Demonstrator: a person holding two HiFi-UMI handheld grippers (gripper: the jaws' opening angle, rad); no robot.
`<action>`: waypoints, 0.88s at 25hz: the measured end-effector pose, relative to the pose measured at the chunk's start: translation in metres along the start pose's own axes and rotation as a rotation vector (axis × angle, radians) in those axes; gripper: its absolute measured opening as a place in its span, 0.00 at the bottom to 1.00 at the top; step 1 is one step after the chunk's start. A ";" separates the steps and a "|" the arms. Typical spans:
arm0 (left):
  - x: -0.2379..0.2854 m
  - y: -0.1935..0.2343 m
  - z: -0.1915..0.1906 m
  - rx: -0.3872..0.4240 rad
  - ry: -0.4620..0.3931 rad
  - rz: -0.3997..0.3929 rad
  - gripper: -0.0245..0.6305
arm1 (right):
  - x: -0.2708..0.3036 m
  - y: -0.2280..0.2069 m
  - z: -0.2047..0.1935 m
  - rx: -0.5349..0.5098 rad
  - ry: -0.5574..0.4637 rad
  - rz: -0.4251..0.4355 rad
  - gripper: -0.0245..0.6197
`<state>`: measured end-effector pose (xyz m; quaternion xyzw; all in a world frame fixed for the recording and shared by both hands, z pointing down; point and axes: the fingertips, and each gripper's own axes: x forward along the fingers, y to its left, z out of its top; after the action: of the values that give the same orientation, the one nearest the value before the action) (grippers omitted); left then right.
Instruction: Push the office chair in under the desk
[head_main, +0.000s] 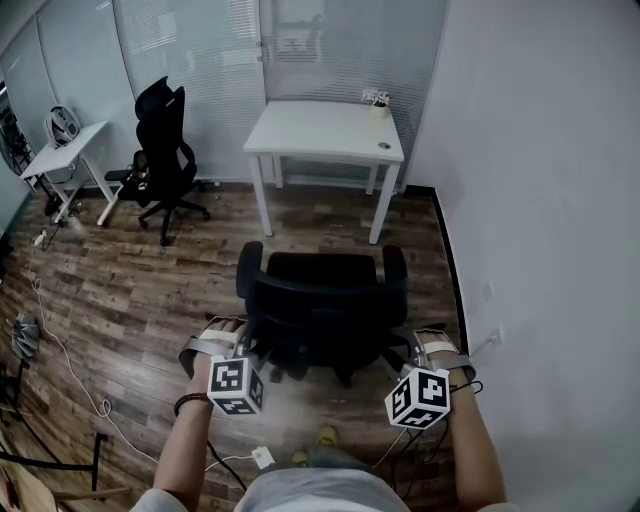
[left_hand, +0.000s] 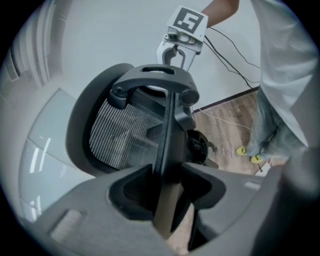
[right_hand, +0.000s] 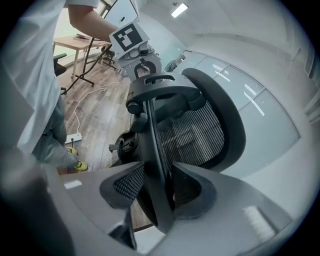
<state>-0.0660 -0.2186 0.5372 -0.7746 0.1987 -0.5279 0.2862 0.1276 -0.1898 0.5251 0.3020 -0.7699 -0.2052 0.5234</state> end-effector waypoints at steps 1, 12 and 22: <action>0.005 0.007 0.000 -0.005 0.000 0.001 0.30 | 0.004 -0.007 -0.001 -0.001 0.000 0.002 0.30; 0.049 0.060 -0.011 -0.018 -0.008 0.021 0.32 | 0.050 -0.059 -0.006 -0.013 -0.035 -0.006 0.30; 0.098 0.129 -0.041 0.002 -0.032 0.034 0.32 | 0.115 -0.125 0.004 -0.004 -0.007 0.018 0.30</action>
<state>-0.0694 -0.3857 0.5329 -0.7791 0.2067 -0.5109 0.2989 0.1237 -0.3597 0.5235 0.2931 -0.7740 -0.2032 0.5232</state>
